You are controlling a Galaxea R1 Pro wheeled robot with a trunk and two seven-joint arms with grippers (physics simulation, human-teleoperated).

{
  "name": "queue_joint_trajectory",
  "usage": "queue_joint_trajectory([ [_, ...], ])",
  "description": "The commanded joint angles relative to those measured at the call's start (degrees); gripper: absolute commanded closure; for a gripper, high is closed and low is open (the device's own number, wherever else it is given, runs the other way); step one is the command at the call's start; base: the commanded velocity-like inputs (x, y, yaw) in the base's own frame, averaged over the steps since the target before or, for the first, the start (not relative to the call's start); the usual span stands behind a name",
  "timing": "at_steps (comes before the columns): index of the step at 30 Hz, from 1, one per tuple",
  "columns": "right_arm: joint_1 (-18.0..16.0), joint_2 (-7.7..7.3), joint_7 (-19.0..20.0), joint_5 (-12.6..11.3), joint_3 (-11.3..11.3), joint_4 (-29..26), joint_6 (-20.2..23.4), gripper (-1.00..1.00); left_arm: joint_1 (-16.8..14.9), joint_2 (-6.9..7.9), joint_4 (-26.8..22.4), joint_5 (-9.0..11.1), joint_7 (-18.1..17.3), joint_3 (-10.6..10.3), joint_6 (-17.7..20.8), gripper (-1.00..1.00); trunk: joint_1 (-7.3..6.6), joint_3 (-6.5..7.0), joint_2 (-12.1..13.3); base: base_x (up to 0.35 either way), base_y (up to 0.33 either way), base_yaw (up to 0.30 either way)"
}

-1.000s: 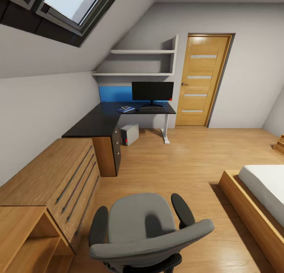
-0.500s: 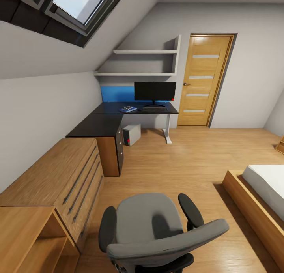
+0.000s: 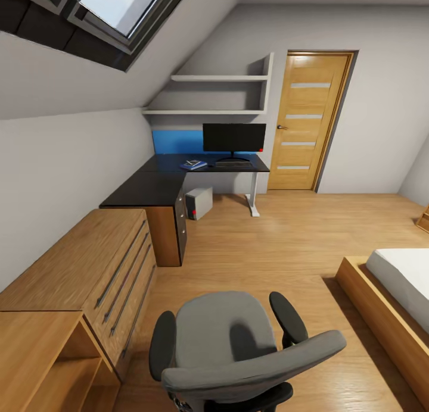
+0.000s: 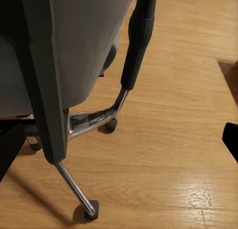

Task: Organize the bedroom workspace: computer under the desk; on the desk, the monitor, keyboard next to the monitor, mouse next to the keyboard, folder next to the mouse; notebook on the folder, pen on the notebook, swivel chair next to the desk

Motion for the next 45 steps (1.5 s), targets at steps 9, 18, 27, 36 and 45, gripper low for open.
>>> queue_joint_trajectory([
  [9, -0.06, -0.01, -0.59, 0.59, 0.12, 0.11, -0.11, -1.00, -0.03, -0.04, -0.01, 0.31, 0.43, -0.50, 2.38, -1.00, 1.32, -1.14, -2.44, 0.000, 0.000, 0.000],
  [18, -0.06, -0.01, -0.61, 0.57, 0.11, 0.11, -0.11, -1.00, -0.04, -0.05, -0.01, 0.35, 0.43, -0.51, 2.83, -1.00, 3.30, -2.75, -6.05, 0.000, 0.000, 0.000],
  [27, -0.06, -0.01, -0.62, 0.59, 0.11, 0.11, -0.11, -1.00, -0.03, 0.01, -0.01, 0.36, 0.46, -0.33, 3.10, -1.00, 5.27, -4.37, -9.66, 0.000, 0.000, 0.000],
  [36, -0.06, -0.01, -0.61, 0.59, 0.18, 0.11, -0.11, -1.00, -0.03, 0.02, -0.07, 0.36, 0.46, -0.47, 9.86, -1.00, 7.25, -5.98, -13.27, 0.000, 0.000, 0.000],
  [45, -0.06, -0.01, -0.61, 0.58, 0.18, 0.11, -0.11, -1.00, -0.03, 0.02, -0.18, 0.38, 0.51, -0.52, 12.90, -1.00, 9.23, -7.60, -16.88, 0.000, 0.000, 0.000],
])
